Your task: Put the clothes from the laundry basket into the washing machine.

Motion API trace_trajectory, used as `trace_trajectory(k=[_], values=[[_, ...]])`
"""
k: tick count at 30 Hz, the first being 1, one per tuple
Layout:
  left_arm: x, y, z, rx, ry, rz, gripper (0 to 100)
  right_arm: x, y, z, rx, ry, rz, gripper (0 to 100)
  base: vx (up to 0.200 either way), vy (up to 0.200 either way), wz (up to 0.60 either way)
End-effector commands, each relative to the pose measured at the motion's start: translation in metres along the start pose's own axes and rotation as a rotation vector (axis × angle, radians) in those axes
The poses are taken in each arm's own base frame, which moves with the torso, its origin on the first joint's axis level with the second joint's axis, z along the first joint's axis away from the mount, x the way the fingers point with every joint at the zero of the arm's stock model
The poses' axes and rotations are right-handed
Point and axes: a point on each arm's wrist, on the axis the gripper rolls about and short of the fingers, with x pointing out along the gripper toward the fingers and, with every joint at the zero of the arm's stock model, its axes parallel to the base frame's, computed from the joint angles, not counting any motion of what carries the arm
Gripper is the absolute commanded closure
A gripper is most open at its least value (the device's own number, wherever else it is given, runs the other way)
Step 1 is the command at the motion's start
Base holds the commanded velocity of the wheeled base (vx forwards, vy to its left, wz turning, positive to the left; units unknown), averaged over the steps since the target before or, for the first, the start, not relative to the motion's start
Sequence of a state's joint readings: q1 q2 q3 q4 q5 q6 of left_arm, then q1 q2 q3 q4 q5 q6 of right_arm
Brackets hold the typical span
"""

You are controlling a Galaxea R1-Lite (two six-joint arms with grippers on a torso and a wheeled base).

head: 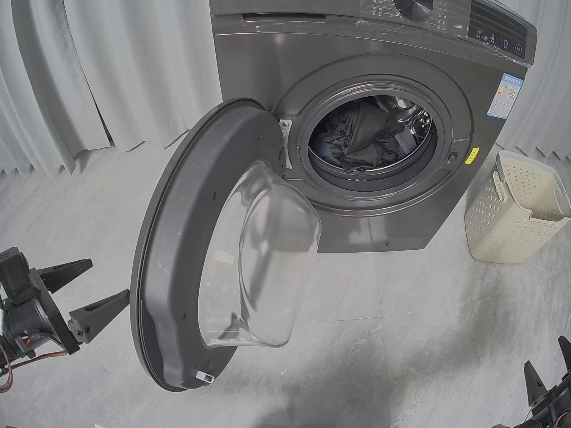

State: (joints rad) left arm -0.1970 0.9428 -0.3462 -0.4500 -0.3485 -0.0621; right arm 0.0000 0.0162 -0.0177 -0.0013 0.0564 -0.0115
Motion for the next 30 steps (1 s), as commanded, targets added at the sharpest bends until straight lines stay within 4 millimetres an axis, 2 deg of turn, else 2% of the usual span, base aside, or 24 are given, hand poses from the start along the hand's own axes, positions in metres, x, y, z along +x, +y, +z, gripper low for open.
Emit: trace_trajectory(k=[1, 9, 15, 17, 21, 30], values=[[0.022, -0.002, -0.005, 0.001, 0.084, -0.067, 0, 0.0, 0.0, -0.005, -0.001, 0.004, 0.0, 0, 0.0, 0.0, 0.0], [0.041, -0.02, 0.004, 0.027, 0.077, -0.189, 0, 0.0, 0.0, -0.005, -0.001, 0.004, 0.0, 0, 0.0, 0.0, 0.0], [0.061, -0.031, 0.007, 0.036, 0.092, -0.217, 0, 0.0, 0.0, -0.005, -0.001, 0.004, 0.0, 0, 0.0, 0.0, 0.0], [0.082, -0.036, 0.011, 0.03, 0.076, -0.204, 0, 0.0, 0.0, -0.005, -0.001, 0.004, 0.0, 0, 0.0, 0.0, 0.0], [0.107, -0.043, 0.017, 0.031, 0.017, -0.179, 0, 0.0, 0.0, -0.005, -0.001, 0.004, 0.0, 0, 0.0, 0.0, 0.0], [0.15, -0.061, 0.018, -0.003, -0.071, -0.116, 0, 0.0, 0.0, -0.005, -0.001, 0.004, 0.0, 0, 0.0, 0.0, 0.0]])
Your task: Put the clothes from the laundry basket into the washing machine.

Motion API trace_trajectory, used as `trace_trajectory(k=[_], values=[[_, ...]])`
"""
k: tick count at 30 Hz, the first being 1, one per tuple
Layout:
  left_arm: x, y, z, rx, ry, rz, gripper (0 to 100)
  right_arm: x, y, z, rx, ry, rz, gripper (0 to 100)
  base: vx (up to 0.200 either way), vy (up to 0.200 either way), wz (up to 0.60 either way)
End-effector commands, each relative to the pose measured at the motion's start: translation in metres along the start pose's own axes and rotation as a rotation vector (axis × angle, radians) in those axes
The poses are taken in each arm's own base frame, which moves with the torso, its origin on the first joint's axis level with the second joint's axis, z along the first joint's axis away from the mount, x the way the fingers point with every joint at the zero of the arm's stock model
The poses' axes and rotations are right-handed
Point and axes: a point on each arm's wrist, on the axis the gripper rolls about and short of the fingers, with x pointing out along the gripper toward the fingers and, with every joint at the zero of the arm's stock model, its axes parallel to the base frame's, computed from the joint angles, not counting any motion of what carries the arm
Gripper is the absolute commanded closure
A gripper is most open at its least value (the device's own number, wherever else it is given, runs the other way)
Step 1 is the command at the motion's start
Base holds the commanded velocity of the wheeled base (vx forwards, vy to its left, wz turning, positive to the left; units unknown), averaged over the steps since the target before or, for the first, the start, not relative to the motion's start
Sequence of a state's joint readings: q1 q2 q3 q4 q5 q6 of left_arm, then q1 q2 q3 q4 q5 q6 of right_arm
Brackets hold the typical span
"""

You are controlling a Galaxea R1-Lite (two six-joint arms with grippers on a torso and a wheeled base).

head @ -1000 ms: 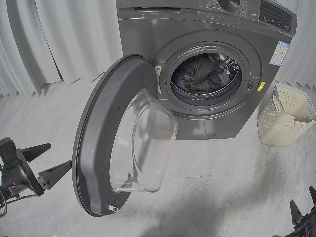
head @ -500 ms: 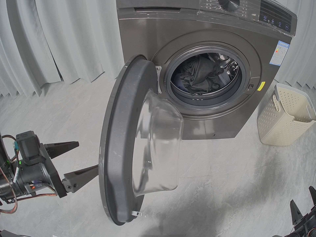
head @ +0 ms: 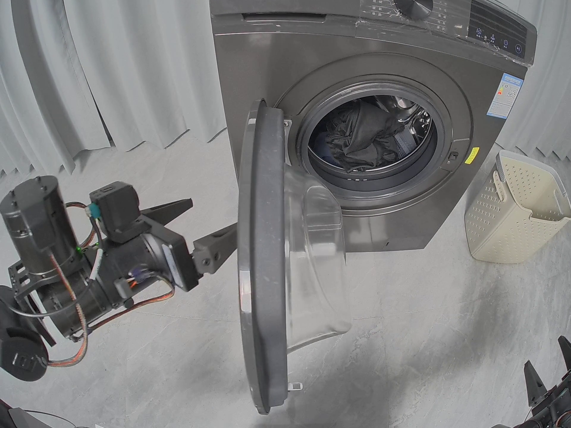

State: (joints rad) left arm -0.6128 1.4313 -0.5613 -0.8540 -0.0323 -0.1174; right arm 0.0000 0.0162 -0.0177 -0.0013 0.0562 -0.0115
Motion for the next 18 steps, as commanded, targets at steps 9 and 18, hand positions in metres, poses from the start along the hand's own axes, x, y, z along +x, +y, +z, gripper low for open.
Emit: trace_trajectory(k=[9, 18], values=[[0.051, -0.019, -0.012, -0.007, 0.003, -0.033, 0, 0.0, 0.0, -0.005, -0.001, 0.004, 0.001, 0, 0.0, 0.0, 0.0], [0.069, -0.024, -0.004, -0.008, -0.032, -0.046, 0, 0.0, 0.0, -0.005, -0.001, 0.004, 0.001, 0, 0.0, 0.0, 0.0]])
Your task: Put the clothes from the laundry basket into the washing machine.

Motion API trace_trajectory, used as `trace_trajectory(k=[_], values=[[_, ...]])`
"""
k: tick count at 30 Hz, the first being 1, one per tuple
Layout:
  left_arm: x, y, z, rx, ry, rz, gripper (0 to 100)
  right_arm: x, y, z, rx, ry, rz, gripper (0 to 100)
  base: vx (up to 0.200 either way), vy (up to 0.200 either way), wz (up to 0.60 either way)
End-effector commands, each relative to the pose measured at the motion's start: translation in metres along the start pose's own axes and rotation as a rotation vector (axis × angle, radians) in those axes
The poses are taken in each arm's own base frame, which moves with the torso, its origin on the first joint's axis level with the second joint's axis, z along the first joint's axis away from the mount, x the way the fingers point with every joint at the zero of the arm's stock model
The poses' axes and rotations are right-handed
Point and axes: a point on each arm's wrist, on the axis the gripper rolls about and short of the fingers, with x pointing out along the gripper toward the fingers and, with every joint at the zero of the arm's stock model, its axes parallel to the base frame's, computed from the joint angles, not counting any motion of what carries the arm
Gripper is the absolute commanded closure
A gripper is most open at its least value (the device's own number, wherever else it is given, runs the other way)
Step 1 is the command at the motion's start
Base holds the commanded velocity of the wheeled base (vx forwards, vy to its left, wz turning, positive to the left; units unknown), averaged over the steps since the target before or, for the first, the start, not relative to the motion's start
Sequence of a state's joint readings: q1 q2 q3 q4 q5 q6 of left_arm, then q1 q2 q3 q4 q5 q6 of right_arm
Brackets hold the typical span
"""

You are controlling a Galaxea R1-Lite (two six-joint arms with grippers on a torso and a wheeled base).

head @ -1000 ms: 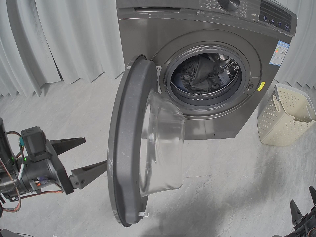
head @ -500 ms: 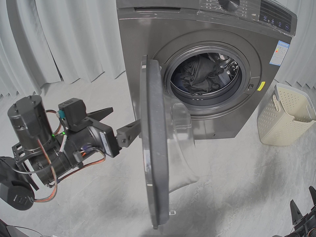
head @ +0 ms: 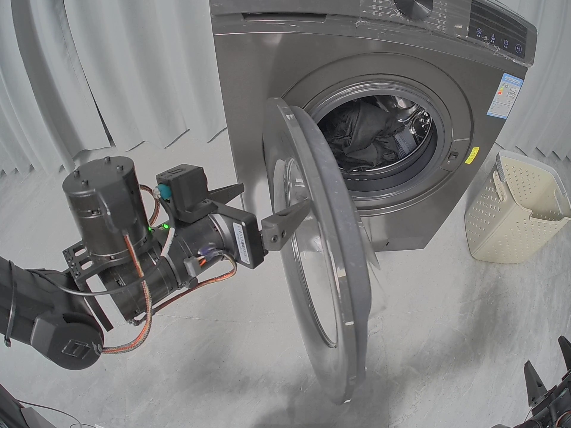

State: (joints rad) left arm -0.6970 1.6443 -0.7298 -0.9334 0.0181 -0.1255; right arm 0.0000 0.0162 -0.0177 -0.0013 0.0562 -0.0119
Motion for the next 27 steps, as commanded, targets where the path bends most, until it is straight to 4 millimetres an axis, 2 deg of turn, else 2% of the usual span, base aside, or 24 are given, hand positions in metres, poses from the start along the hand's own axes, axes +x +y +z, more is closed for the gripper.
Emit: trace_trajectory(k=[1, 7, 20, 27], values=[[0.009, -0.002, -0.001, 0.0, -0.001, -0.009, 0, 0.0, 0.0, -0.005, 0.0, 0.004, 0.001, 0, 0.0, 0.0, 0.0], [0.024, -0.011, -0.002, -0.001, -0.006, -0.031, 0, 0.0, 0.0, -0.005, 0.0, 0.004, 0.001, 0, 0.0, 0.0, 0.0], [0.058, -0.014, -0.005, -0.001, -0.026, -0.032, 0, 0.0, 0.0, -0.005, 0.0, 0.004, 0.001, 0, 0.0, 0.0, 0.0], [0.087, -0.011, -0.001, -0.002, -0.071, -0.02, 0, 0.0, 0.0, -0.005, 0.0, 0.004, 0.001, 0, 0.0, 0.0, 0.0]])
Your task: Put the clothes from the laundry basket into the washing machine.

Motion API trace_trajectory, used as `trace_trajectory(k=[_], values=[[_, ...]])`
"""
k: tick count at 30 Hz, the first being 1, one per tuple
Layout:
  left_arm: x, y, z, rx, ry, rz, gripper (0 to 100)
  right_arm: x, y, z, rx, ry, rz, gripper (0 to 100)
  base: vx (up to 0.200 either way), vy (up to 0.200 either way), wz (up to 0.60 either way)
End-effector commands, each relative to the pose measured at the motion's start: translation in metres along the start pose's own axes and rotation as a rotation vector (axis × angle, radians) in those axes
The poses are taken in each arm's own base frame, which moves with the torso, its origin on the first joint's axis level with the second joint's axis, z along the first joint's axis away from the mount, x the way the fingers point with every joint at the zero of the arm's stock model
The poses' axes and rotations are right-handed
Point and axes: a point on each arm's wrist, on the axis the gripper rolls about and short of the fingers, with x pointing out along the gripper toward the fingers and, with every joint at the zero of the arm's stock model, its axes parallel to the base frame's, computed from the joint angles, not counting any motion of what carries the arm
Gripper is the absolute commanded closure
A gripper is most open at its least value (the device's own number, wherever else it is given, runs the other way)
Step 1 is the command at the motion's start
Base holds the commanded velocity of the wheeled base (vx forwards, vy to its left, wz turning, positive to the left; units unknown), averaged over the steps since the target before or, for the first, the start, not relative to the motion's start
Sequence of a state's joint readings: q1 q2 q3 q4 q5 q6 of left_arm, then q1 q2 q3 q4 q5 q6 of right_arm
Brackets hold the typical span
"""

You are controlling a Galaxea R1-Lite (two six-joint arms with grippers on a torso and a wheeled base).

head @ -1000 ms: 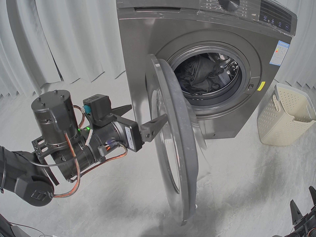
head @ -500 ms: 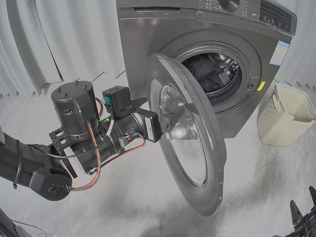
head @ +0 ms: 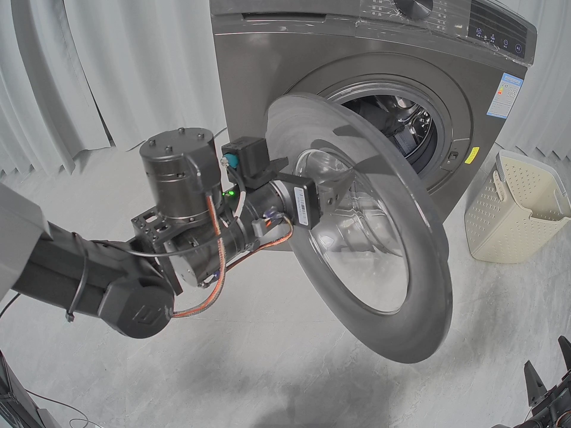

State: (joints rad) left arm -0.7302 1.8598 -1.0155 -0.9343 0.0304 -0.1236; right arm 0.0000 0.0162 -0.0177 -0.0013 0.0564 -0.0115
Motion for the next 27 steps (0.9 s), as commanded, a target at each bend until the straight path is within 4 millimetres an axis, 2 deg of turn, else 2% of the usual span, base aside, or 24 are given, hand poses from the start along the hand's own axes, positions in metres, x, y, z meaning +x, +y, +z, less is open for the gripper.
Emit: trace_trajectory(k=[1, 12, 27], values=[[0.024, 0.004, -0.007, -0.002, -0.013, 0.01, 0, 0.0, 0.0, -0.005, -0.001, 0.004, 0.0, 0, 0.0, 0.0, 0.0], [0.055, 0.017, 0.002, -0.01, -0.097, 0.065, 0, 0.0, 0.0, -0.005, -0.001, 0.004, 0.0, 0, 0.0, 0.0, 0.0], [0.082, 0.037, 0.011, -0.071, -0.198, 0.172, 0, 0.0, 0.0, -0.005, -0.001, 0.004, 0.0, 0, 0.0, 0.0, 0.0]])
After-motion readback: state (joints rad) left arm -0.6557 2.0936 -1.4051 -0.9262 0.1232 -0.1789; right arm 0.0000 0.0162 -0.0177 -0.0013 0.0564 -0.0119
